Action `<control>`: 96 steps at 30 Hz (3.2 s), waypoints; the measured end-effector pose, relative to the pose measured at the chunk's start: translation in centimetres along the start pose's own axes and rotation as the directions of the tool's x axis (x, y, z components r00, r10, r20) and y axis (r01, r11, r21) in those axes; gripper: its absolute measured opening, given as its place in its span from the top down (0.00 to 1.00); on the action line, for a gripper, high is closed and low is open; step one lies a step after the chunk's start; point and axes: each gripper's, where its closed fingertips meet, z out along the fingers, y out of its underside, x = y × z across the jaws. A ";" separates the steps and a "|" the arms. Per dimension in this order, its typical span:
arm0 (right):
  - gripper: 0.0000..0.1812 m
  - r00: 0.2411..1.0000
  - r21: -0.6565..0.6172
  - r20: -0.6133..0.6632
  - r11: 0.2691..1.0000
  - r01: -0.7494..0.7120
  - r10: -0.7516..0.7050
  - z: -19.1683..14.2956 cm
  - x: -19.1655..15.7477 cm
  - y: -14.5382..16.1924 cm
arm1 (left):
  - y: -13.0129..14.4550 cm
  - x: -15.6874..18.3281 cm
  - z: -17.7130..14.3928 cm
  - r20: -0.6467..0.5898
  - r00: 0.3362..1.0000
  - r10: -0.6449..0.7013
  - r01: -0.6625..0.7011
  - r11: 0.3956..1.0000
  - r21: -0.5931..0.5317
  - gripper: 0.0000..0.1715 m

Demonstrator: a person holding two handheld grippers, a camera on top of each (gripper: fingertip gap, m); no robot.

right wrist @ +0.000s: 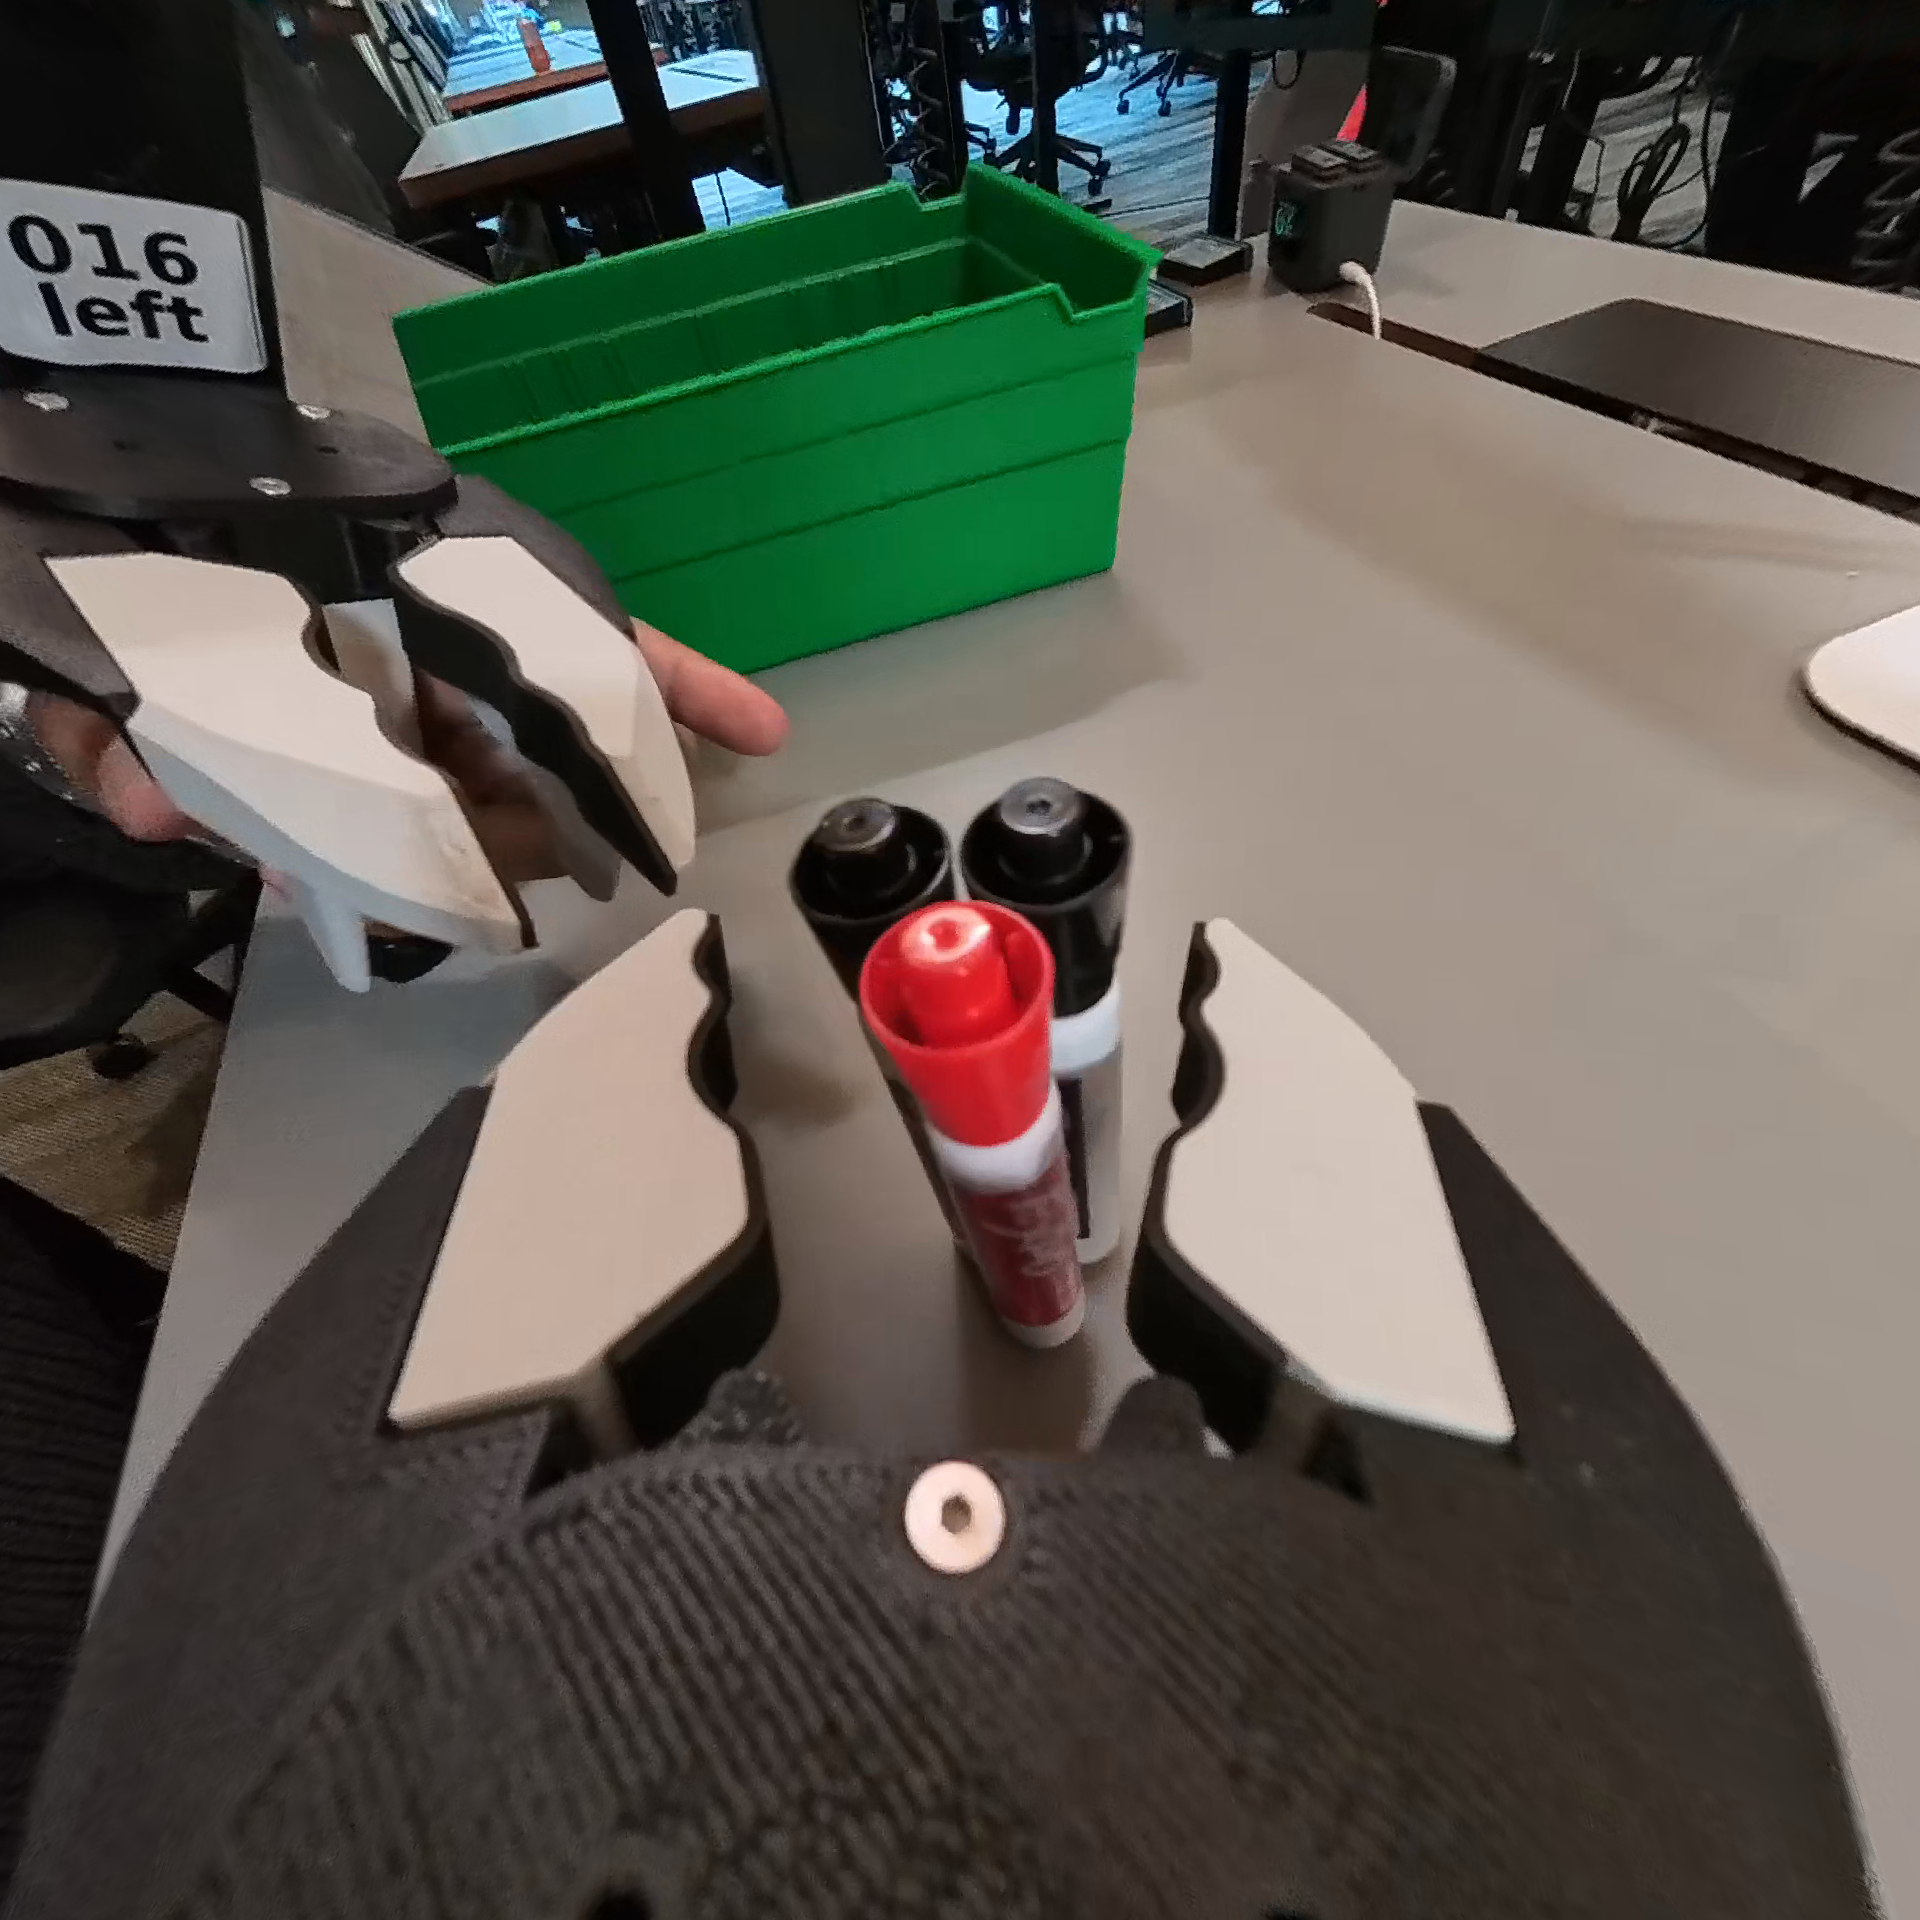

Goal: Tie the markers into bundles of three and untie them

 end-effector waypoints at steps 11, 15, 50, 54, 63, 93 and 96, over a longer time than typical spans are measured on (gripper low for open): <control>0.56 1.000 -0.003 0.016 1.000 0.014 -0.014 0.4 0.0 -0.1 | -0.7 0.4 -0.5 -0.026 0.999 0.023 -0.022 0.999 0.047 0.87; 0.56 0.990 -0.007 0.005 0.990 0.142 -0.142 0.1 0.3 -0.1 | -0.8 0.2 -0.6 -0.026 1.000 0.014 -0.013 0.998 0.056 0.88; 0.61 0.940 -0.020 0.115 0.945 0.326 -0.322 1.0 0.4 0.1 | -1.1 -0.1 -0.8 -0.023 1.000 0.010 -0.008 0.997 0.080 0.88; 0.63 0.948 -0.004 0.082 0.951 0.310 -0.309 1.2 0.4 -0.3 | -1.1 -0.1 -0.9 -0.019 1.000 0.010 -0.009 0.997 0.080 0.88; 0.62 0.971 -0.019 0.032 0.971 0.237 -0.236 0.9 0.9 -0.3 | -1.3 -0.2 -1.1 -0.021 1.000 0.005 -0.003 0.996 0.091 0.88; 0.63 0.990 -0.074 0.037 0.987 0.139 -0.137 1.2 0.7 0.4 | -1.3 -0.4 -1.2 -0.019 1.000 -0.004 0.005 0.995 0.097 0.88; 0.63 0.992 -0.075 0.041 0.990 0.120 -0.118 1.0 0.6 0.5 | -1.4 -0.4 -1.2 -0.016 1.000 0.000 0.001 0.995 0.101 0.88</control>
